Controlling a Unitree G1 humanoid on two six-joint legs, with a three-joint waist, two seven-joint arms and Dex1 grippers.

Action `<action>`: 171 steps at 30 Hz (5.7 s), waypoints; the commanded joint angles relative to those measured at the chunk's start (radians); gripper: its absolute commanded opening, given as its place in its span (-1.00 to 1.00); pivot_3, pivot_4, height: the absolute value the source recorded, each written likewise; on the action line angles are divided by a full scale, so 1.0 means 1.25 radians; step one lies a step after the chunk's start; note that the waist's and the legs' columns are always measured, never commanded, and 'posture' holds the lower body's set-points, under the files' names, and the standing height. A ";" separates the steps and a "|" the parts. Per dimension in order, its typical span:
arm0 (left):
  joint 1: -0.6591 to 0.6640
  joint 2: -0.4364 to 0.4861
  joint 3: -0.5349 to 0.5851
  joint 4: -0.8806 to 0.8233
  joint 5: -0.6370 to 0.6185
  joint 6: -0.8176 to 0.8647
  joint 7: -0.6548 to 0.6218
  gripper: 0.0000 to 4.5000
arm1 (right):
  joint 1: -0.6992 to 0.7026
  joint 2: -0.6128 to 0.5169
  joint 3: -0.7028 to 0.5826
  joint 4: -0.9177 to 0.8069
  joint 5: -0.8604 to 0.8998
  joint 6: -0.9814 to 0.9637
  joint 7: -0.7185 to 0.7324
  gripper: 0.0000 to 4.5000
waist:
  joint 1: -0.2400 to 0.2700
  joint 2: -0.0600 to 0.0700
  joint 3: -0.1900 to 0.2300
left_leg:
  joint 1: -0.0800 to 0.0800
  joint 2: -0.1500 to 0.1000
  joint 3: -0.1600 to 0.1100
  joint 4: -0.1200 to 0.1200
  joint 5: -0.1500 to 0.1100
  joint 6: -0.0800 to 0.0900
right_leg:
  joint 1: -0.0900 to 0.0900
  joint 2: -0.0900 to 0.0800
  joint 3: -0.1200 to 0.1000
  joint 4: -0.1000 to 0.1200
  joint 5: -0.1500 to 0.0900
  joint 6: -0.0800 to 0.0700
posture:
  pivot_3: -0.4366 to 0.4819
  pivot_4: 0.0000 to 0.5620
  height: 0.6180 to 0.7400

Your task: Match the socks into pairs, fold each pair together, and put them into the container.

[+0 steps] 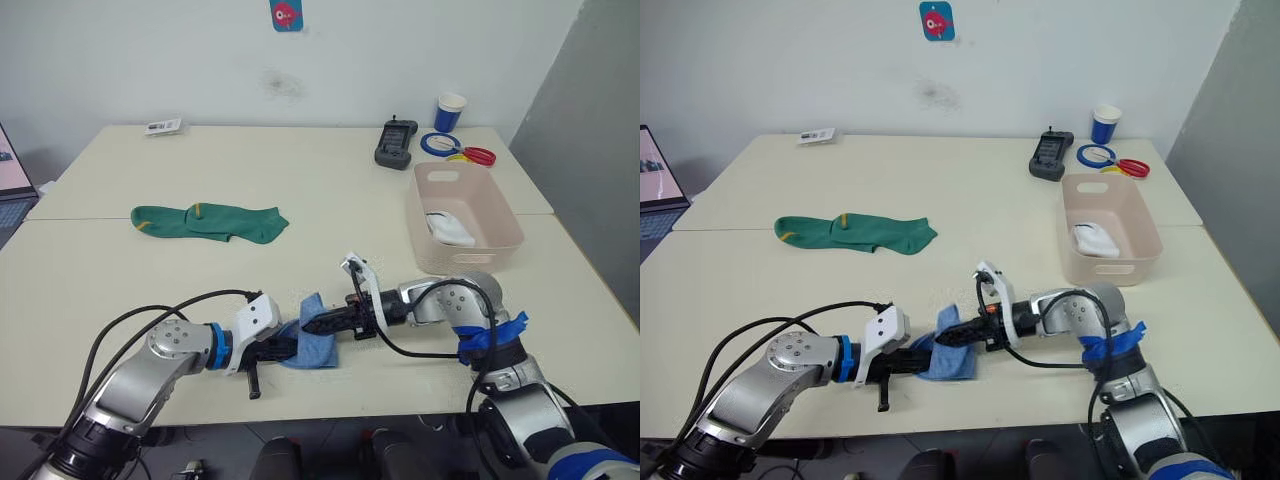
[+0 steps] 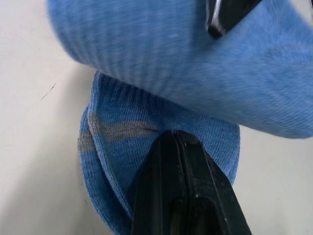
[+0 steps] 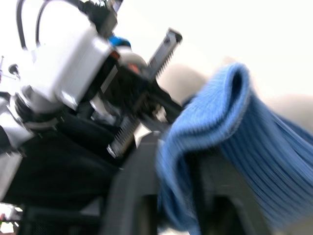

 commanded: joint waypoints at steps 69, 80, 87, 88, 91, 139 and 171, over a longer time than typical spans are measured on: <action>0.044 0.034 0.026 0.044 0.029 -0.076 -0.010 -1.00 | 0.153 -0.133 0.110 -0.206 -0.280 -0.385 0.189 -0.57 | 0.003 0.000 0.001 | 0.001 0.000 0.000 0.000 0.000 0.000 | 0.000 -0.002 0.000 0.001 0.000 0.000 | -0.05 -0.47 1.00; 0.084 0.030 0.039 0.016 0.020 -0.069 0.002 -1.00 | 0.129 -0.057 -0.041 -0.226 -0.117 0.171 0.008 0.99 | -0.001 0.001 0.000 | 0.001 0.000 0.000 0.000 0.000 0.000 | 0.000 -0.003 0.000 0.001 0.000 0.000 | -0.05 -0.47 1.00; 0.111 0.034 0.048 -0.007 0.016 -0.065 0.012 -1.00 | 0.096 0.082 -0.120 -0.084 -0.043 0.171 -0.116 0.99 | -0.004 0.001 0.000 | 0.001 0.000 0.000 -0.001 0.000 0.000 | 0.000 -0.002 0.000 0.001 0.000 0.000 | -0.05 -0.47 1.00; 0.112 0.034 0.049 -0.009 0.016 -0.064 0.012 -1.00 | 0.088 0.106 -0.138 -0.063 -0.043 0.171 -0.135 0.99 | -0.004 0.001 0.000 | 0.001 0.000 0.000 -0.001 0.000 0.000 | 0.000 -0.002 0.000 0.001 0.000 0.000 | -0.05 -0.47 1.00; 0.119 0.037 0.055 -0.018 0.012 -0.060 0.016 -1.00 | 0.074 0.154 -0.169 -0.032 -0.057 0.171 -0.164 0.99 | -0.004 0.001 0.000 | 0.001 0.000 0.000 -0.001 0.000 0.000 | 0.000 -0.002 0.000 0.001 0.000 0.000 | -0.05 -0.47 1.00; -0.438 -0.264 0.111 -0.049 -0.267 0.142 0.285 0.99 | -0.171 -0.500 0.038 0.209 -0.696 -1.005 -0.103 -1.00 | -0.004 -0.001 0.006 | -0.003 -0.001 0.003 -0.001 0.000 0.000 | -0.003 0.000 0.005 -0.003 0.000 0.002 | -0.05 -0.47 1.00; -0.436 -0.301 0.079 0.005 -0.164 0.092 0.259 1.00 | -0.384 -0.572 0.097 0.340 -0.792 -1.036 0.439 0.99 | 0.001 0.001 0.007 | -0.002 -0.002 0.003 0.001 0.002 -0.003 | -0.002 -0.002 0.003 0.000 0.000 0.001 | -0.05 -0.47 1.00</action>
